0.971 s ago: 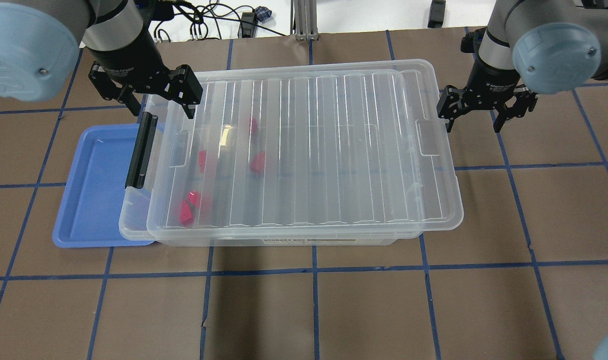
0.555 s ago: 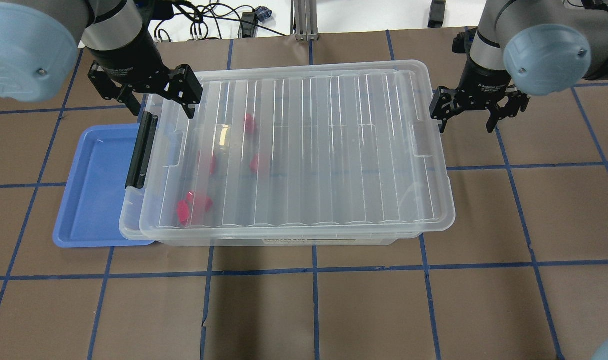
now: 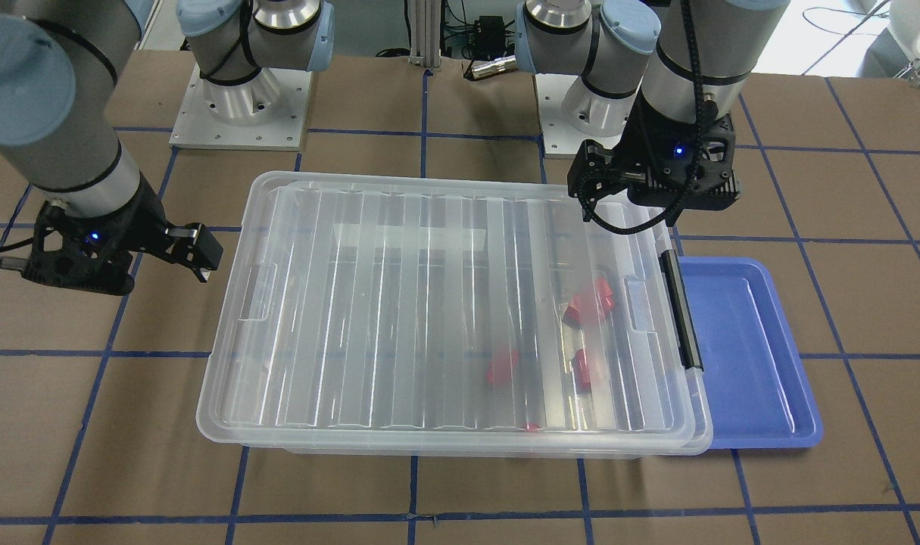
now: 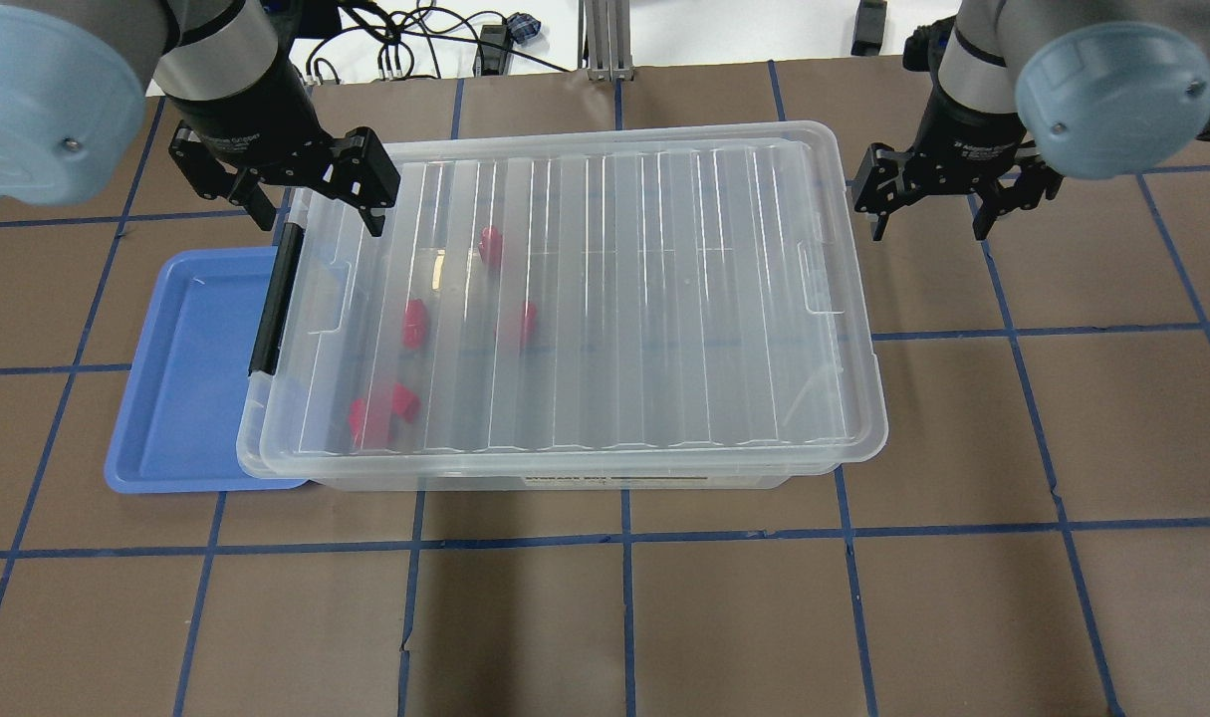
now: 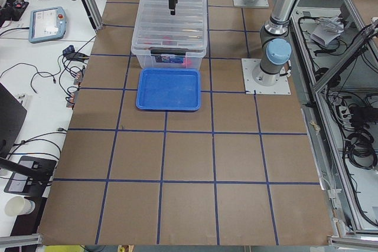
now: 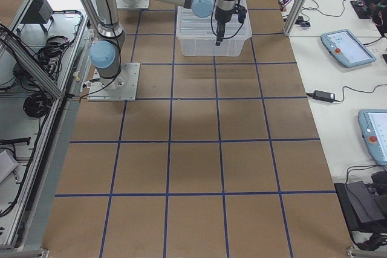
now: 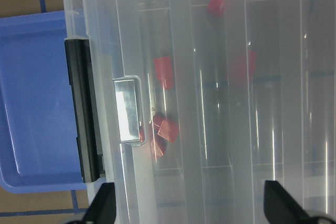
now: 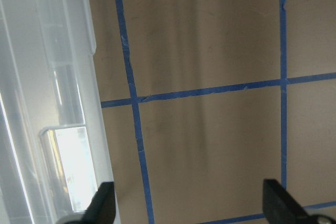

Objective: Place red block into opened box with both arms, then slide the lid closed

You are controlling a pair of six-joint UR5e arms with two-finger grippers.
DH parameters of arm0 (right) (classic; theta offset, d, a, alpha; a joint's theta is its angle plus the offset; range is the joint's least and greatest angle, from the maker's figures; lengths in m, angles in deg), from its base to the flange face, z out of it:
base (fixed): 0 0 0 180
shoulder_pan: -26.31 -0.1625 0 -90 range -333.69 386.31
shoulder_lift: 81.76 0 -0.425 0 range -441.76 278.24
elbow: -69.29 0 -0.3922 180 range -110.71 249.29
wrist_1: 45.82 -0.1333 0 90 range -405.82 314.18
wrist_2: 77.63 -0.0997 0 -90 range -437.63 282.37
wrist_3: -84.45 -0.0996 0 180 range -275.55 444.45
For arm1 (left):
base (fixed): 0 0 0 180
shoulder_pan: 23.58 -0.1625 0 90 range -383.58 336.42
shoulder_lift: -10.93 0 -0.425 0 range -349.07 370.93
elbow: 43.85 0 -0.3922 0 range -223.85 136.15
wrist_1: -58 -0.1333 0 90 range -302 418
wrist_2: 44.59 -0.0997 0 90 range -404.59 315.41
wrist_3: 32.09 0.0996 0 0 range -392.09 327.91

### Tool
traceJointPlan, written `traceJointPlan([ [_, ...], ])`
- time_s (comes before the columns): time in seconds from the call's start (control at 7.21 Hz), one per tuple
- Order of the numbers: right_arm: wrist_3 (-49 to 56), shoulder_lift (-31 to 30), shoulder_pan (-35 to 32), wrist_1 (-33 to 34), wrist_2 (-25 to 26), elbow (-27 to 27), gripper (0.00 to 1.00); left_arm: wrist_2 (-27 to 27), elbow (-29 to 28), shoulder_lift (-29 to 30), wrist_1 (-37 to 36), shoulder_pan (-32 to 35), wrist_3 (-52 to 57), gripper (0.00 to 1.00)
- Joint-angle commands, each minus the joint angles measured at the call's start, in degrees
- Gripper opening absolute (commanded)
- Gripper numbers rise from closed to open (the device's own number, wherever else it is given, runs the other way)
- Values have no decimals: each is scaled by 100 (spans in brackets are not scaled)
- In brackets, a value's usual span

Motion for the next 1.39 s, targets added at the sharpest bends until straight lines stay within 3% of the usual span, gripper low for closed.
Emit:
traceJointPlan([
  [0.0,-772,-484,-69,-183,8,105,100,-3,0,12,0,0,7,100],
  [0.42,-729,-775,-246,-395,-352,123,100,6,0,21,0,0,-2,100],
  [1.25,-624,-846,-237,-457,-361,131,100,6,0,38,0,0,-2,100],
])
